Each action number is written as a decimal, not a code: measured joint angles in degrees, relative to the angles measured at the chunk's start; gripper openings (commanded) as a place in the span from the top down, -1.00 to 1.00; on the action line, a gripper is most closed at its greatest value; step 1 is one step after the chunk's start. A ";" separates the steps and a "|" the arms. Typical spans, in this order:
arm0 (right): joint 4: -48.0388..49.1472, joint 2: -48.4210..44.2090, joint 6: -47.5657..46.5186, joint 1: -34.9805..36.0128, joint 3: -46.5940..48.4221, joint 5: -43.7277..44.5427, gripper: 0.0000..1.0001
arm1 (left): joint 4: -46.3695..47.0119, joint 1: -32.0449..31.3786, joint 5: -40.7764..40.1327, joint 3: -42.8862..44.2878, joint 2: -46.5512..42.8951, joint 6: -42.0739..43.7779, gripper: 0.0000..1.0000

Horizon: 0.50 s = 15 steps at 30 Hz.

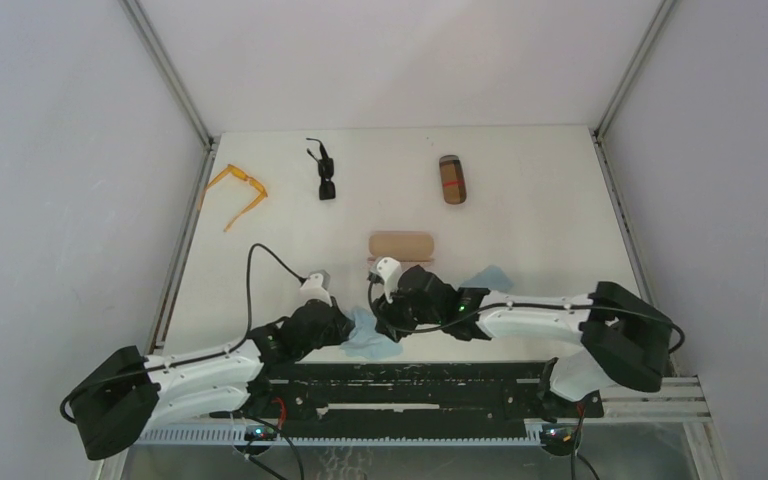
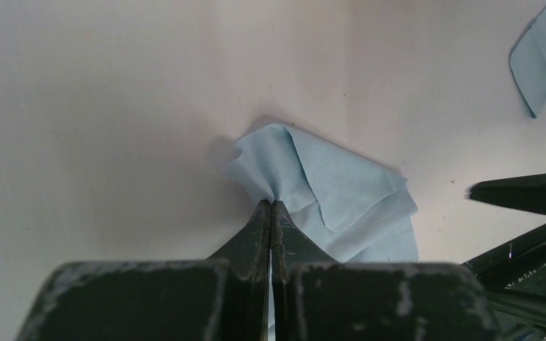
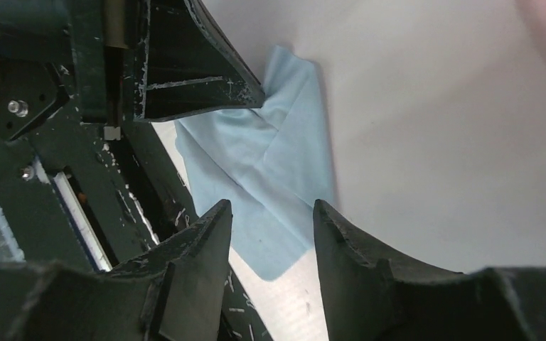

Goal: Organize the sunglasses
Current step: Fold the glasses cleaning cloth at the center of the board.

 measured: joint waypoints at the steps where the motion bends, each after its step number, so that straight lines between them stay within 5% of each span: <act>1: 0.66 1.55 -0.04 0.52 0.22 0.04 0.08 | 0.46 0.00 0.09 -0.48 -0.44 -0.15 0.99; 15: 5.25 14.36 0.96 3.19 5.86 3.45 0.12 | 3.56 0.00 0.37 -2.69 -1.77 -1.14 0.99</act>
